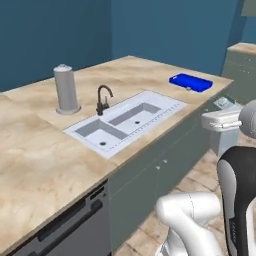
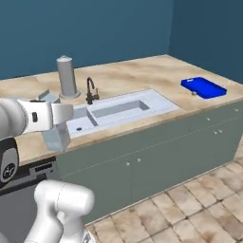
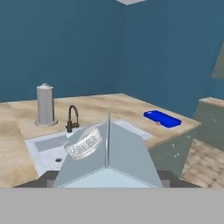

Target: Take out the milk from the fridge and place it on the tray on the counter. Then take the sugar cube near the tray and place it in the tray.

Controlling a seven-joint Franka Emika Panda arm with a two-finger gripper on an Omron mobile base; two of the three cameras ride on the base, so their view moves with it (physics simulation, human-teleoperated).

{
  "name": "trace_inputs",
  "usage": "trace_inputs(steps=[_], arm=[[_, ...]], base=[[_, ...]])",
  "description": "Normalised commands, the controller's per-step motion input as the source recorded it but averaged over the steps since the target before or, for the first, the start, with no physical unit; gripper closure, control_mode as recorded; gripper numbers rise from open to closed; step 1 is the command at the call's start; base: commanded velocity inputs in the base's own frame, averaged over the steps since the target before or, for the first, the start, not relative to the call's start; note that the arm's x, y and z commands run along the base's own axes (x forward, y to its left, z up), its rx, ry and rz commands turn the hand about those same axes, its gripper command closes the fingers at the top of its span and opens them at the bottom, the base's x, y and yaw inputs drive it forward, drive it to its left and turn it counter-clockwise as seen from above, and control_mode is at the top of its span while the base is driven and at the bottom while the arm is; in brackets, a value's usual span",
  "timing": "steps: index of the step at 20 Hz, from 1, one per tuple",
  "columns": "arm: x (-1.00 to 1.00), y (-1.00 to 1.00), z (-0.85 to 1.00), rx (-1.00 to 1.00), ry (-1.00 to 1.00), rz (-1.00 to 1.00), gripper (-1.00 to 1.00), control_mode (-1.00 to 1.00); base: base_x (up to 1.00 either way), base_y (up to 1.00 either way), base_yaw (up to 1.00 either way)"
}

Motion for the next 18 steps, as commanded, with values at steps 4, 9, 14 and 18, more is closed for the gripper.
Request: trace_inputs(steps=[4, 9, 14, 18], arm=[[0.0, 0.0, 0.0, 0.0, 0.0, 0.0, 1.0, 1.0], [0.0, 0.0, 0.0, 0.0, 0.0, 0.0, 1.0, 1.0], [0.0, 0.0, 0.0, 0.0, 0.0, 0.0, 1.0, 1.0], [0.0, 0.0, 0.0, 0.0, 0.0, 0.0, 1.0, 1.0]], base=[[1.0, -0.62, 0.49], [1.0, -0.69, 0.52], [0.73, -0.95, 0.43], [0.02, -1.0, 0.33]])
